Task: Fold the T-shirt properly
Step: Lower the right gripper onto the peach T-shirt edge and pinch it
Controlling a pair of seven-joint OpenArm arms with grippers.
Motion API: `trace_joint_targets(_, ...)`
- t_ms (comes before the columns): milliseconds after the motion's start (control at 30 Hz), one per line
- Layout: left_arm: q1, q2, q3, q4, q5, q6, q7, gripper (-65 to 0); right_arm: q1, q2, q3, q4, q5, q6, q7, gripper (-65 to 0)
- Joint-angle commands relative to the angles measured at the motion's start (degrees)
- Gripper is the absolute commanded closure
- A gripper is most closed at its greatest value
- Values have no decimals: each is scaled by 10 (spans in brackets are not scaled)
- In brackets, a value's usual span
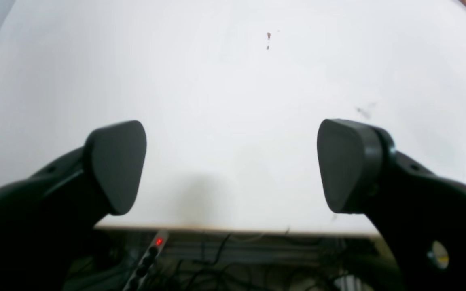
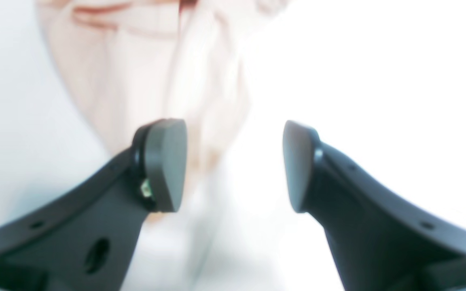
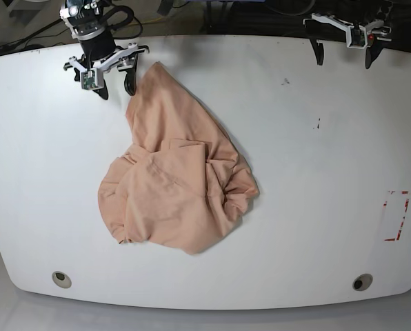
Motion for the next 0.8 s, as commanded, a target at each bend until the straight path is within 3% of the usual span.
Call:
trace_joint_targets(0, -4, -3, 0, 9, 2, 0, -17, -650, 27, 32, -14, 10, 8, 2, -16, -365)
trace_joint_targets(200, -11, -3, 2, 3, 3, 0, -17, -650, 129, 93, -76, 8, 12, 2, -95, -365)
trace_joint_targets(333, -11, -3, 1, 3, 3, 0, -17, -650, 204, 111, -107, -13, 13, 2, -141, -365)
trace_joint_targets(500, -11, -3, 0, 2, 4, 0, -17, -650, 283, 97, -107, -61, 13, 11, -193, -366)
trace_joint_targets(767, -11, -3, 1, 2, 4, 0, -17, -650, 403, 45, -27, -194, 13, 84, -255, -368)
